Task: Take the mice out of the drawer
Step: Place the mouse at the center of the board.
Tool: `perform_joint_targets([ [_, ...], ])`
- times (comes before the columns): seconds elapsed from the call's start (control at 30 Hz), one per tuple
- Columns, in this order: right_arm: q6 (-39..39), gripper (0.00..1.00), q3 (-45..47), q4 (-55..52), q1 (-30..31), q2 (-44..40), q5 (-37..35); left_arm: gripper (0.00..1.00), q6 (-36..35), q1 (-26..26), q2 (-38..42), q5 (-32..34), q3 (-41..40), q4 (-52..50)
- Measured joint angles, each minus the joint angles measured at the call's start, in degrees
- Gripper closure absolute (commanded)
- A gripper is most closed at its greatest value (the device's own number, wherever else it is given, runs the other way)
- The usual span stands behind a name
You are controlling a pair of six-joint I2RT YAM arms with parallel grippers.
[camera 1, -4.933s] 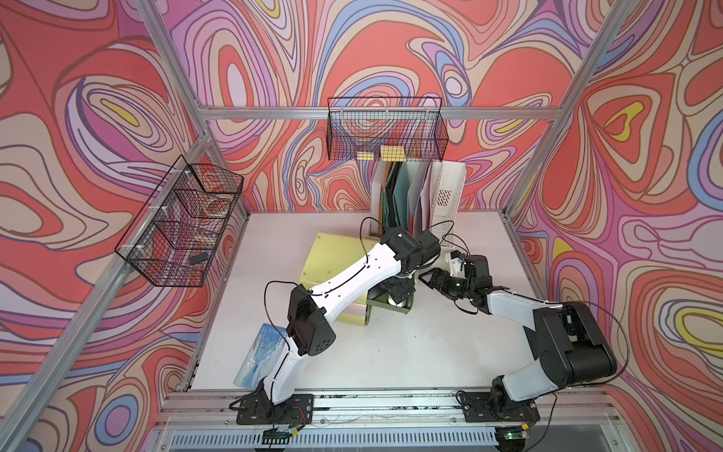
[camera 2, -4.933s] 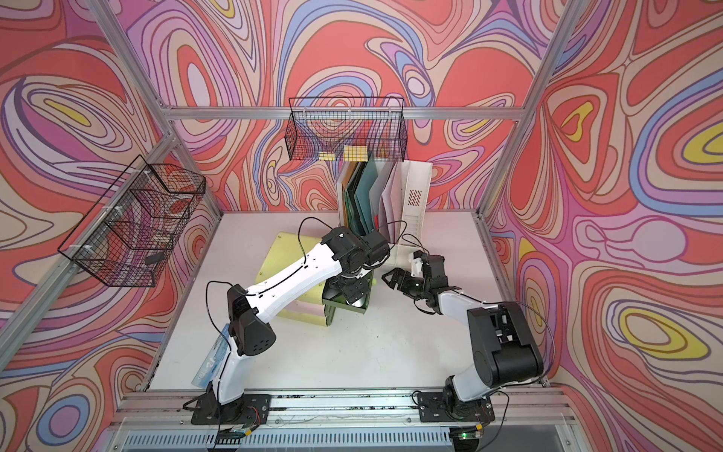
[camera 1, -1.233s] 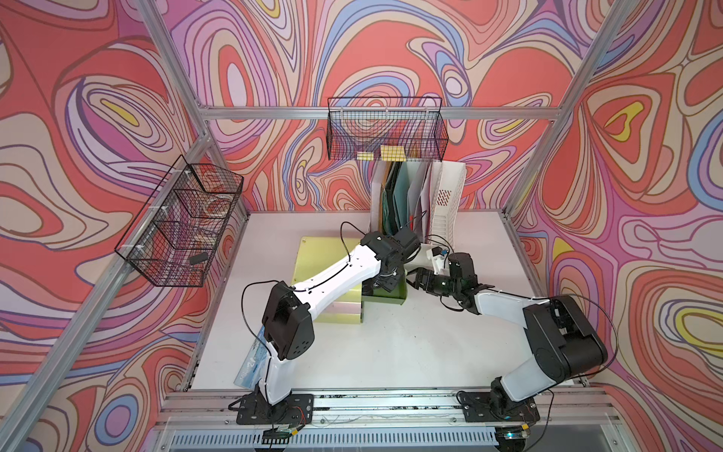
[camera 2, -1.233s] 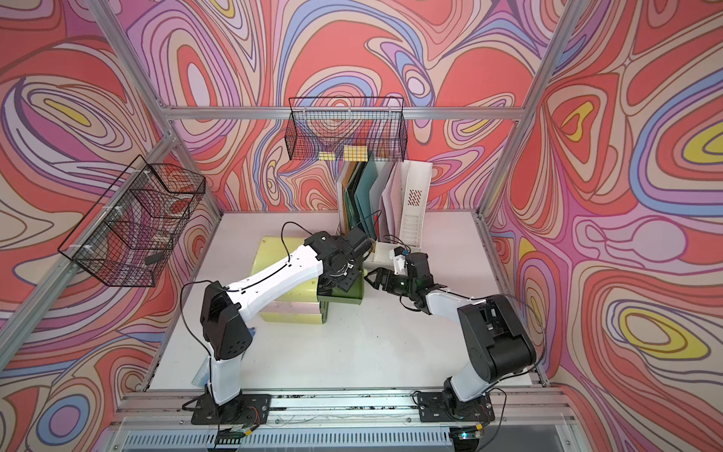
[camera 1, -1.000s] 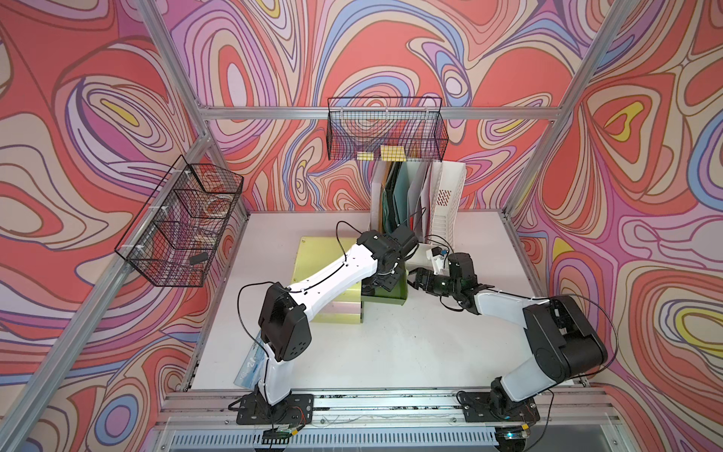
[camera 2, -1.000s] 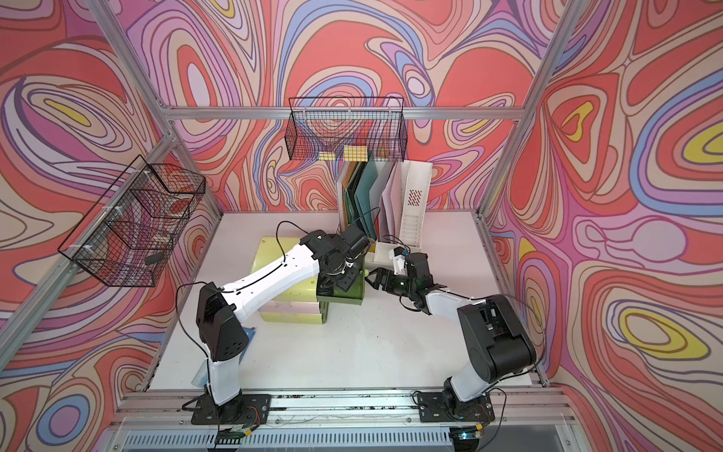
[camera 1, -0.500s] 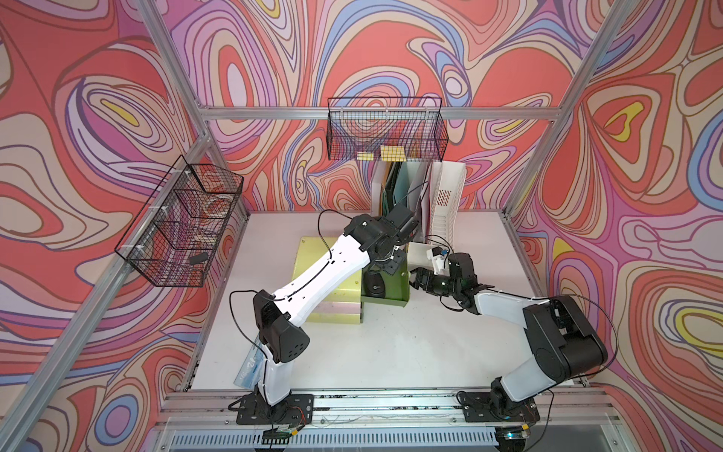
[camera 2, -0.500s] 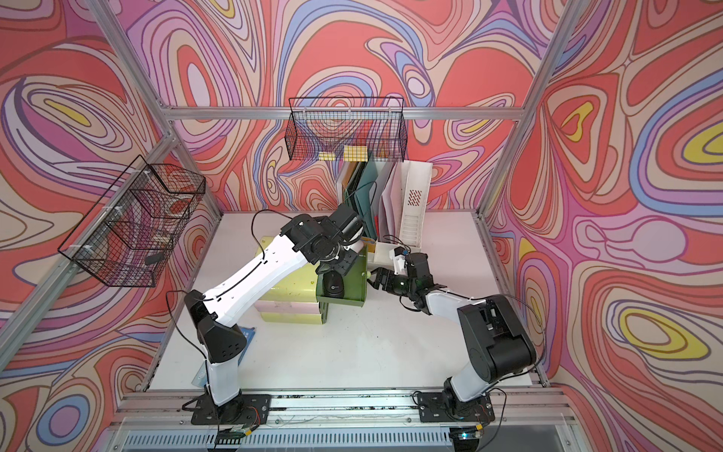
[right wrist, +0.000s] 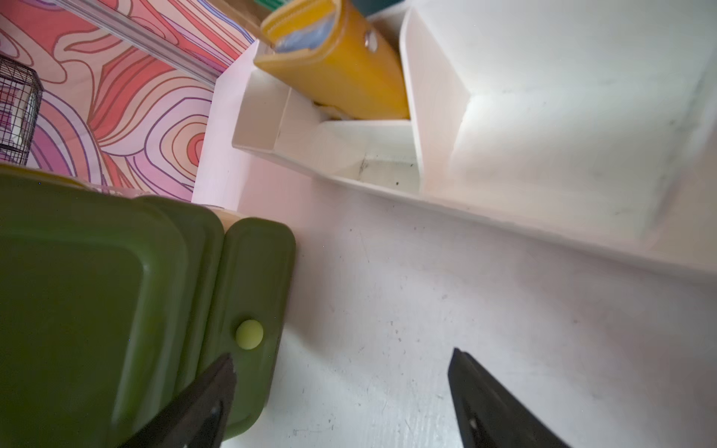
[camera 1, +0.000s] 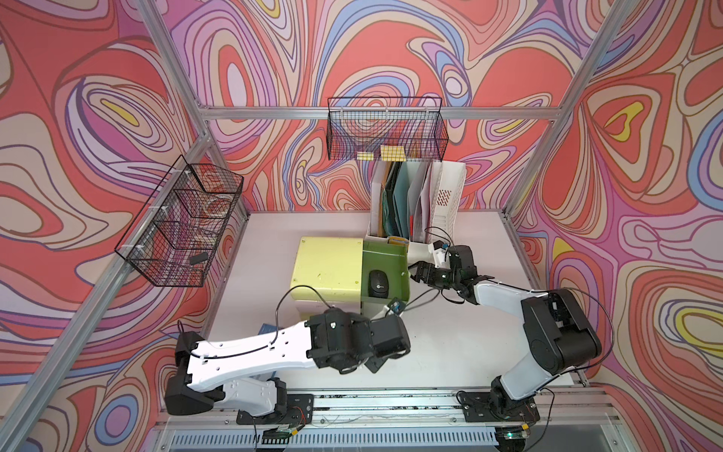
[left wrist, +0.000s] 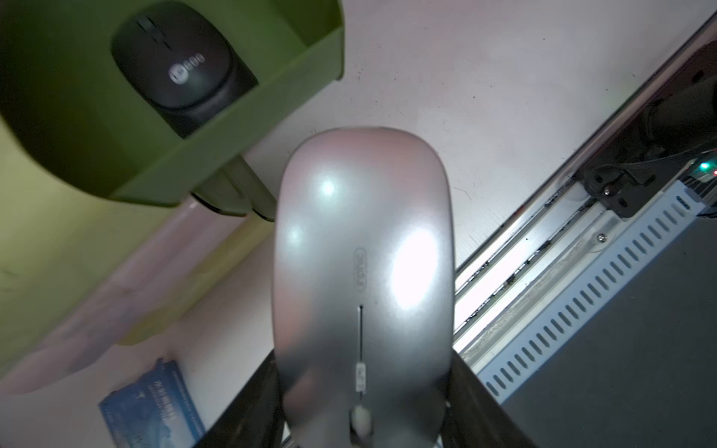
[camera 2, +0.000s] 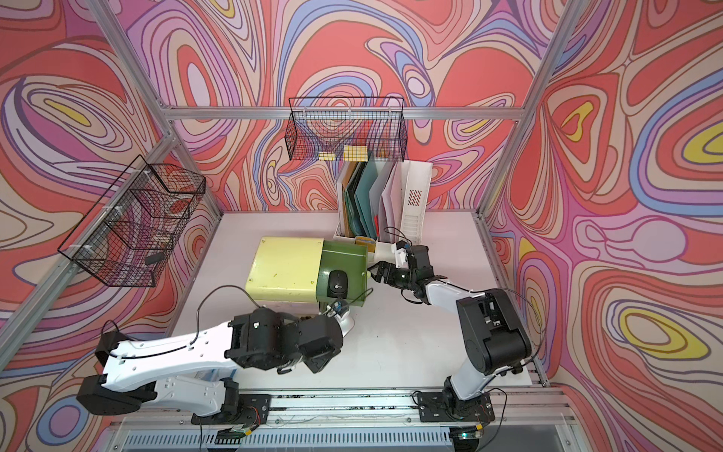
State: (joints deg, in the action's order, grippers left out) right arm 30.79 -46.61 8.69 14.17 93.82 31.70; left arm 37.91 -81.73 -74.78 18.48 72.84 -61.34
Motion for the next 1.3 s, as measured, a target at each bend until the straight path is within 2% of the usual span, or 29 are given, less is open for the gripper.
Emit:
perform_joint_targets([
  [0.17,-1.1,0.11,-0.1,-2.0,-0.7,-0.2,-0.6,0.61,12.5,-5.7,-4.5,0.1,-13.2,9.9],
  [0.3,-1.6,0.10,-0.1,-3.6,-0.7,-1.2,-0.8,0.59,21.6,-5.7,-8.5,1.4,-20.6,16.5],
  [0.5,-2.3,0.10,-0.1,-4.7,-0.7,-4.3,-1.0,0.52,33.8,-5.6,-8.5,4.4,-25.6,21.9],
  [0.6,-2.6,0.10,-0.1,-4.7,-0.7,-4.5,-1.1,0.39,37.9,-5.2,-7.8,4.2,-29.7,24.6],
  [0.7,-2.6,0.10,-0.1,-4.9,-0.7,-4.5,-1.1,0.21,41.3,-4.8,-6.7,4.3,-32.2,24.7],
  [0.83,-2.6,0.10,-0.1,-4.9,-0.7,-4.5,-1.1,0.14,42.6,-4.5,-5.9,4.8,-32.1,24.8],
  [0.93,-2.7,0.10,-0.1,-4.9,-0.7,-4.5,-1.1,0.13,41.8,-4.5,-5.9,5.4,-29.1,22.3],
  [1.03,-2.7,0.10,0.0,-4.9,-0.7,-4.5,-1.0,0.13,38.3,-4.5,-6.4,5.9,-20.8,15.6],
  [1.2,-2.7,0.10,0.1,-4.9,-0.7,-4.5,-1.0,0.16,24.3,-4.7,-9.4,1.7,1.2,2.9],
  [1.3,-2.7,0.10,0.1,-4.7,-0.7,-4.3,-1.0,0.09,15.6,-5.3,-11.8,1.1,12.5,-5.4],
])
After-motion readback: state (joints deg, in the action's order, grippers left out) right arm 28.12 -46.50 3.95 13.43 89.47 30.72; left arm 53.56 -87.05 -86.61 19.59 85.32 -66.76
